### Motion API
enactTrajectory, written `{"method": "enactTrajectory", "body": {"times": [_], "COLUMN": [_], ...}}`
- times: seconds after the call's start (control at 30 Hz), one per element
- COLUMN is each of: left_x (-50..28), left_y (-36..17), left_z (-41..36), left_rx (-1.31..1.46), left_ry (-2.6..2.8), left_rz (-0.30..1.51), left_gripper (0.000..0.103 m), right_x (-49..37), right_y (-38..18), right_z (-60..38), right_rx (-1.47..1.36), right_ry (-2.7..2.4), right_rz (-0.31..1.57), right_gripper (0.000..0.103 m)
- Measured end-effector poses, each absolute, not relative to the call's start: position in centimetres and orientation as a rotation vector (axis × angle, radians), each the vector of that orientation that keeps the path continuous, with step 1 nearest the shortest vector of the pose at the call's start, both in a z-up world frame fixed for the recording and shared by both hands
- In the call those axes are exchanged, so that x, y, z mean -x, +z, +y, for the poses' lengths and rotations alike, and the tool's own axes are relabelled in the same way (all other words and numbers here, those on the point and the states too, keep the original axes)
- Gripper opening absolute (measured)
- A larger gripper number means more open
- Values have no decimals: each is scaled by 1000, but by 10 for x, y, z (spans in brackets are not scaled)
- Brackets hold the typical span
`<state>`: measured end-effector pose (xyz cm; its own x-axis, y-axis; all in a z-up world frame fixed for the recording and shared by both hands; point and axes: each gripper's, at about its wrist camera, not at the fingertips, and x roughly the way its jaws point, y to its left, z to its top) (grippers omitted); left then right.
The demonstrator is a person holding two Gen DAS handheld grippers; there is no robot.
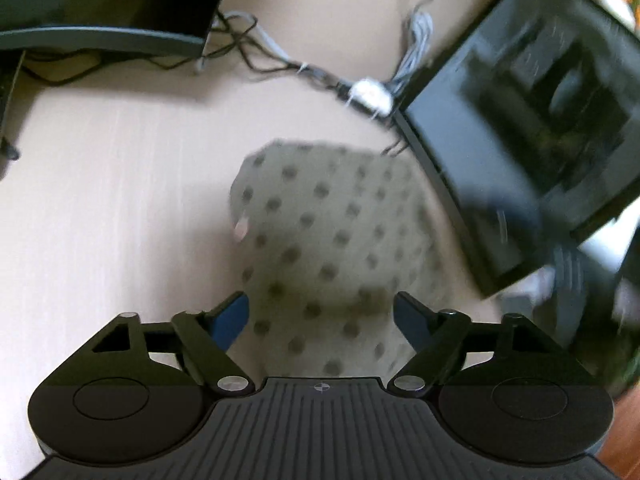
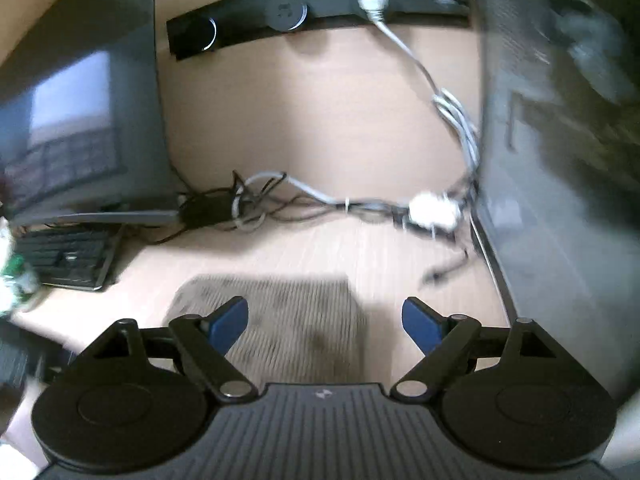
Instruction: Fold clothes
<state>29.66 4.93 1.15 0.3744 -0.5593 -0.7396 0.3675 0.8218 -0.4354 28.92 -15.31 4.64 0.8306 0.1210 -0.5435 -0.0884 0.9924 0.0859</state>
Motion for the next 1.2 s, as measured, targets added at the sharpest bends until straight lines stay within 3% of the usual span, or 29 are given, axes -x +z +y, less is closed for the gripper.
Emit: {"method": "enactTrajectory", "body": {"times": [0.23, 0.4, 0.53, 0.63, 0.83, 1.0, 1.1, 1.2], "left_x": [-287, -285, -286, -284, -309, -318, -314, -311], "left_y": [7, 2, -4, 0, 3, -14, -25, -31], "left_z": [30, 17, 18, 25, 62, 45, 38, 45], "left_rx": [104, 28, 45, 90, 460, 366, 309, 345], "left_ry": [-565, -570, -576, -616, -590, -547, -515, -517], "left_rz": [1017, 1021, 1042, 1038, 1004, 1034, 1074, 1099], "left_gripper": [84, 83, 86, 91, 94, 90, 83, 79], "right_x": [-344, -297, -254, -238, -229, -237, -246, -245], "right_y": [-15, 16, 4, -19, -28, -12, -18, -26], "right_z": [-132, -150, -163, -163, -168, -191, -196, -183], "right_rx": [119, 13, -34, -45, -26, -189, -224, -208], "right_ry": [26, 73, 147, 129, 108, 127, 135, 173], "right_rz": [721, 654, 718, 776, 758, 748, 780, 795], "right_gripper": [86, 86, 86, 86, 89, 89, 79, 57]}}
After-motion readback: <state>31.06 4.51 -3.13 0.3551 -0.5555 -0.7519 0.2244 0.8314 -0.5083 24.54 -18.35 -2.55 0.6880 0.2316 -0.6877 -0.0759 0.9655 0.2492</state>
